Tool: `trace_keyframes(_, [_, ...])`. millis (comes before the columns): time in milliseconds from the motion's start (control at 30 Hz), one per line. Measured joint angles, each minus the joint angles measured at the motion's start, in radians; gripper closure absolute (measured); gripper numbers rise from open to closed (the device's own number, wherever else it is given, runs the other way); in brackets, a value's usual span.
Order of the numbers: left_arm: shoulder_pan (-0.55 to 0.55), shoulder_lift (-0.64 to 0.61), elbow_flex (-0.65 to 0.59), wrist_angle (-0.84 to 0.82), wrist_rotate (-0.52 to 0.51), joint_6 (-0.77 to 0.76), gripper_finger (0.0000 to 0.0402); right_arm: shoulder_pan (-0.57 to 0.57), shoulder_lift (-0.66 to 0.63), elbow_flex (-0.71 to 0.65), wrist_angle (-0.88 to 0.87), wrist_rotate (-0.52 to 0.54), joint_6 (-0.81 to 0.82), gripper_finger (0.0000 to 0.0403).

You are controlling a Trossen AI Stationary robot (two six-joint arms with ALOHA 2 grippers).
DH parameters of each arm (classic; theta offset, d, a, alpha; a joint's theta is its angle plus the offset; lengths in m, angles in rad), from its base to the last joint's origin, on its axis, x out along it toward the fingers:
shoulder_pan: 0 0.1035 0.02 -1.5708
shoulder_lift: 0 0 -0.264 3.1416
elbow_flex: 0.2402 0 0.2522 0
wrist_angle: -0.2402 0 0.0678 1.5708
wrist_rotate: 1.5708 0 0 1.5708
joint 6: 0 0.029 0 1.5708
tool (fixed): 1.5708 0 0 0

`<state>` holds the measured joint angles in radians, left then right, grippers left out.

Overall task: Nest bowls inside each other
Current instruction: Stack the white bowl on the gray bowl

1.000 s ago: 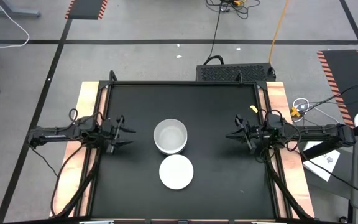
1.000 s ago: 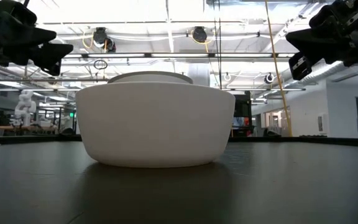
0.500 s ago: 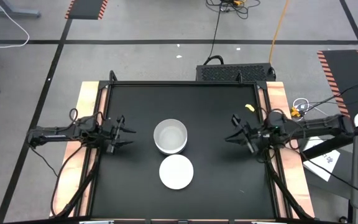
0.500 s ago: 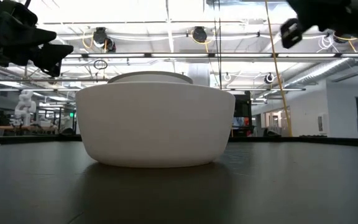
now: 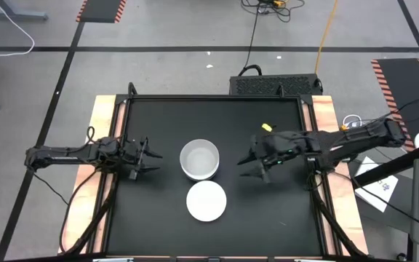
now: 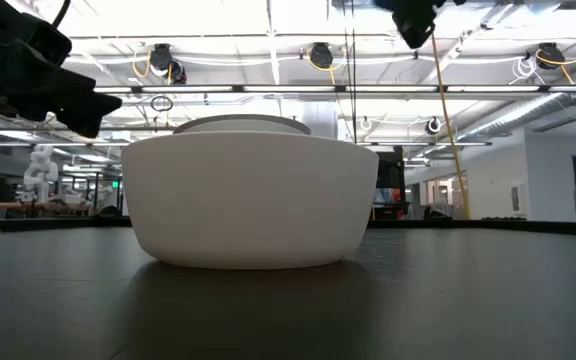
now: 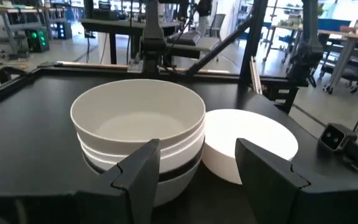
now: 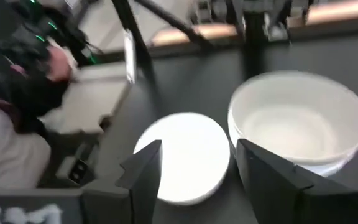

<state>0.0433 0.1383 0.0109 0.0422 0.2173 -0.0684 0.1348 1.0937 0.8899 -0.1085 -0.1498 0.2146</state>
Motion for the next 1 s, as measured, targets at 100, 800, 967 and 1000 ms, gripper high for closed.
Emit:
trace_keyframes(100, [0.0,-0.002,0.0,0.001,-0.001,0.004,0.019,0.013,0.073,0.095,-0.123,0.045,0.034,0.02])
trace_keyframes(800, [0.0,-0.001,0.0,0.0,-0.008,0.016,0.019,0.08,0.454,0.295,-0.273,0.015,0.276,0.0202])
trace_keyframes(967, [0.0,-0.001,0.0,0.0,-0.008,0.014,0.019,0.057,0.527,0.296,-0.255,0.019,0.34,0.0202])
trace_keyframes(1000, [0.0,-0.001,0.0,0.0,-0.008,0.014,0.019,0.052,0.543,0.296,-0.256,0.019,0.352,0.0202])
